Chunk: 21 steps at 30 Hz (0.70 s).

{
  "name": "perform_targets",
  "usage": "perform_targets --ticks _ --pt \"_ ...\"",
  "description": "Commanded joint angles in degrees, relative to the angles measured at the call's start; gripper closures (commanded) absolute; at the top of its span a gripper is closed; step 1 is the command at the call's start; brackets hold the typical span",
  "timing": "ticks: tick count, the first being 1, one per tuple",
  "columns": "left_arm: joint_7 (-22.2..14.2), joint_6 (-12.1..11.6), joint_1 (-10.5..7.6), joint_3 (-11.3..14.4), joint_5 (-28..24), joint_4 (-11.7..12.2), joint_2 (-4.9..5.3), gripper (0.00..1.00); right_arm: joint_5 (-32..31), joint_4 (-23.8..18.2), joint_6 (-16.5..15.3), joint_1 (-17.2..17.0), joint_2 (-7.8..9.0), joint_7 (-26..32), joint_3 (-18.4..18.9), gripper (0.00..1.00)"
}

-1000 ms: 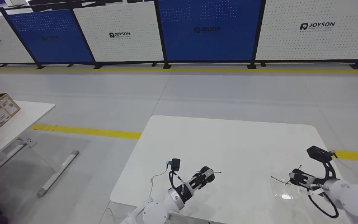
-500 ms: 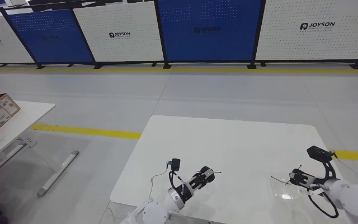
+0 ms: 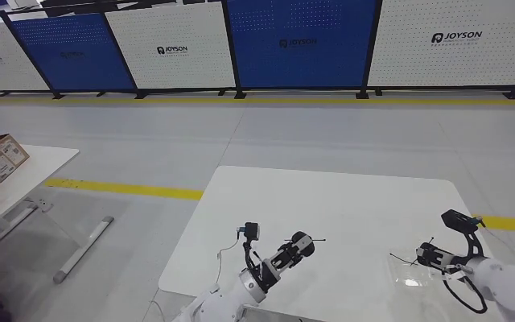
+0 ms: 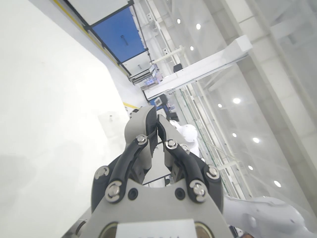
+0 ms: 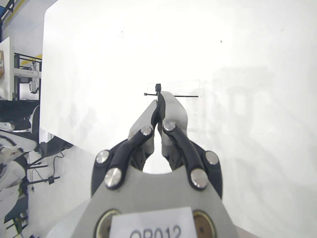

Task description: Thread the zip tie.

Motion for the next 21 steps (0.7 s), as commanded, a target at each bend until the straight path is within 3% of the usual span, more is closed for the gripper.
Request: perform_targets --ticks 1,4,6,8,9,13,17,21 --pt "-0.33 -0.59 1.43 -0.74 0.52 -3.82 0.23 1.0 0.0 0.0 0.0 0.0 0.0 0.0 0.0 1.0" --pt "-0.46 -0.59 3.31 -1.74 1.48 -8.35 0.49 1.0 0.0 0.0 0.0 0.0 0.0 0.0 0.0 1.0" --pt "-0.78 -0.59 4.18 -2.37 2.65 -9.06 0.67 1.0 0.0 0.0 0.0 0.0 0.0 0.0 0.0 1.0" --pt "0.73 -0.38 4.71 -3.11 4.67 -7.8 0.73 1.0 0.0 0.0 0.0 0.0 0.0 0.0 0.0 1.0" --pt "1.26 0.87 4.78 -2.97 5.59 -6.94 0.7 1.0 0.0 0.0 0.0 0.0 0.0 0.0 0.0 1.0" --pt "1.83 5.69 2.47 -0.66 7.73 -2.58 0.26 1.0 0.0 0.0 0.0 0.0 0.0 0.0 0.0 1.0" --pt "2.49 7.23 -0.29 2.15 8.44 2.69 -0.37 1.0 0.0 0.0 0.0 0.0 0.0 0.0 0.0 1.0" --pt "3.68 8.26 -2.2 4.13 10.03 5.55 -0.88 1.0 0.1 -0.04 -0.14 -0.06 -0.02 -0.27 -0.02 1.0"
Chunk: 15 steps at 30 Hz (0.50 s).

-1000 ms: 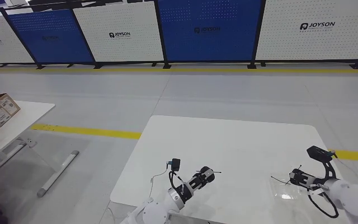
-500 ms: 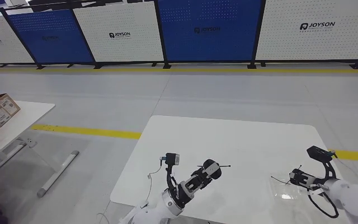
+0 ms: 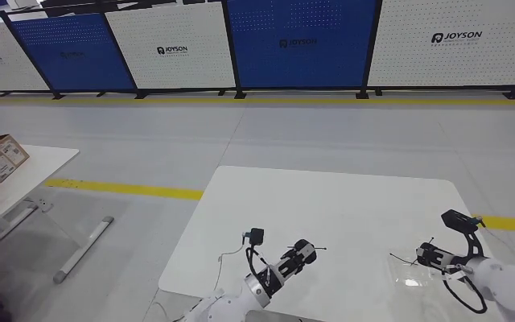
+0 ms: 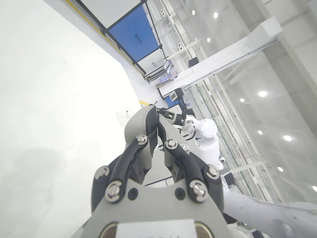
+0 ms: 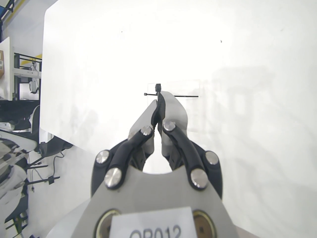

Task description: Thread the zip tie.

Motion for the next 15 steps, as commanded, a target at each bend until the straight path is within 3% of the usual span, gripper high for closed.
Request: perform_targets --ticks 1,4,7,10,15 --pt "0.47 0.33 -0.68 0.73 0.1 0.88 -0.21 1.0 0.58 -0.5 -0.69 -0.24 -0.09 -1.07 0.06 1.0" --pt "1.18 0.87 -1.26 1.24 0.64 1.28 -0.39 1.0 5.85 -2.86 -0.22 -2.3 -0.53 -7.92 2.94 1.0" --pt "1.7 1.04 -1.41 1.41 1.19 1.38 -0.46 1.0 9.65 -6.07 -0.57 -7.26 -0.95 -15.52 5.65 1.0" --pt "1.6 1.43 -1.48 1.47 1.42 1.55 -0.48 1.0 9.18 -8.25 -0.25 -10.66 -0.99 -17.31 6.92 1.0" --pt "1.6 1.43 -1.48 1.47 1.42 1.55 -0.48 1.0 9.18 -8.25 -0.25 -10.66 -0.99 -17.31 6.92 1.0"
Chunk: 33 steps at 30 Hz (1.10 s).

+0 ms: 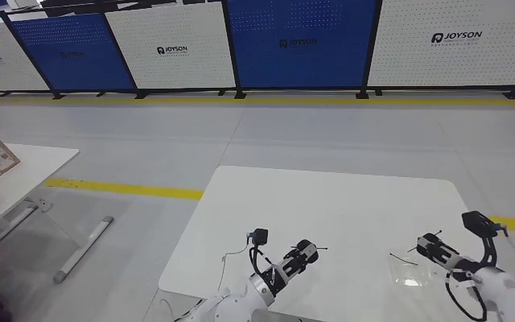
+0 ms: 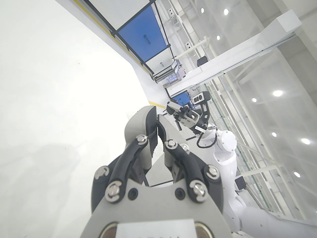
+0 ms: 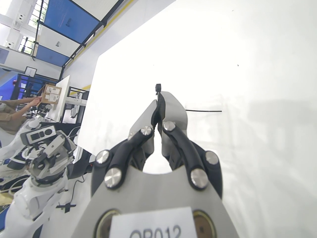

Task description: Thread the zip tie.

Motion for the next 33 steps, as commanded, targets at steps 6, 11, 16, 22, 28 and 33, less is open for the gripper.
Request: perform_targets --ticks 6,11,16,22,28,33 --pt "0.0 -0.01 0.0 0.0 -0.01 -0.01 0.0 1.0 0.02 0.01 -0.02 0.01 0.0 0.0 -0.01 1.0" --pt "0.0 -0.01 0.0 0.0 -0.01 -0.01 0.0 1.0 -0.05 -0.04 -0.43 -0.23 -0.1 -1.36 -0.06 1.0" --pt "0.0 -0.01 0.0 0.0 -0.01 -0.01 0.0 1.0 2.92 -1.85 -0.69 -3.42 -1.07 -10.7 -0.14 1.0" --pt "0.0 -0.01 0.0 0.0 -0.01 -0.01 0.0 1.0 5.13 -5.08 -2.93 -6.1 -1.91 -15.1 -1.83 1.0" --pt "0.0 -0.01 0.0 0.0 -0.01 -0.01 0.0 1.0 -1.74 -6.9 0.55 -5.23 -2.13 -14.93 -5.29 1.0" --pt "0.0 -0.01 0.0 0.0 -0.01 -0.01 0.0 1.0 -1.74 -6.9 0.55 -5.23 -2.13 -14.93 -5.29 1.0"
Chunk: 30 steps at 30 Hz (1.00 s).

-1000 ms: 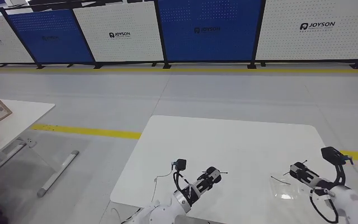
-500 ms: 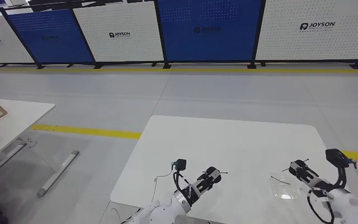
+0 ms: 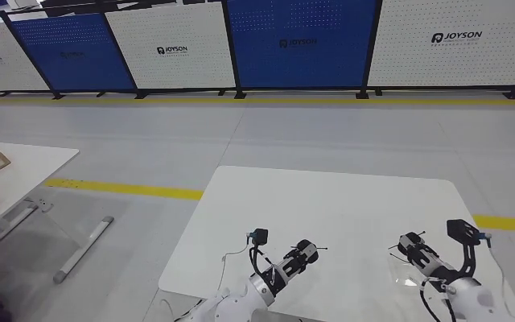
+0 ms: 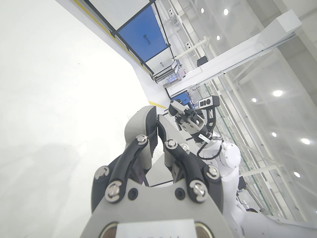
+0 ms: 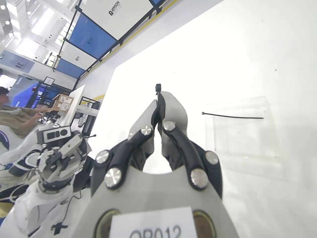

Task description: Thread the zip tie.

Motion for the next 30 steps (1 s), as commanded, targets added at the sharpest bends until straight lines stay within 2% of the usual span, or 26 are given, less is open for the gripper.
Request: perform_targets --ticks 1,8,10,13,20,26,30 --pt "0.0 0.0 0.0 0.0 0.0 0.0 0.0 1.0 -0.01 0.0 0.0 0.0 0.0 0.0 0.0 1.0" --pt "0.81 0.89 -0.69 -0.36 1.27 1.1 -0.05 1.0 -0.01 0.0 0.0 0.0 0.0 0.0 0.0 1.0" --pt "-0.71 1.95 -1.04 -0.02 1.51 2.16 -0.06 1.0 -0.01 0.0 0.0 0.0 0.0 0.0 0.0 1.0" --pt "-3.14 1.88 -1.62 0.38 -0.04 3.18 -0.12 1.0 -0.01 0.0 0.0 0.0 0.0 0.0 0.0 1.0" --pt "-3.14 1.88 -1.62 0.38 -0.04 3.18 -0.12 1.0 -0.01 0.0 0.0 0.0 0.0 0.0 0.0 1.0" --pt "-3.14 1.88 -1.62 0.38 -0.04 3.18 -0.12 1.0 -2.59 -1.44 -3.14 0.53 -0.18 3.13 -2.35 1.0" --pt "-3.14 1.88 -1.62 0.38 -0.04 3.18 -0.12 1.0 -3.14 -2.03 -4.87 2.23 -0.44 6.35 -4.54 1.0"
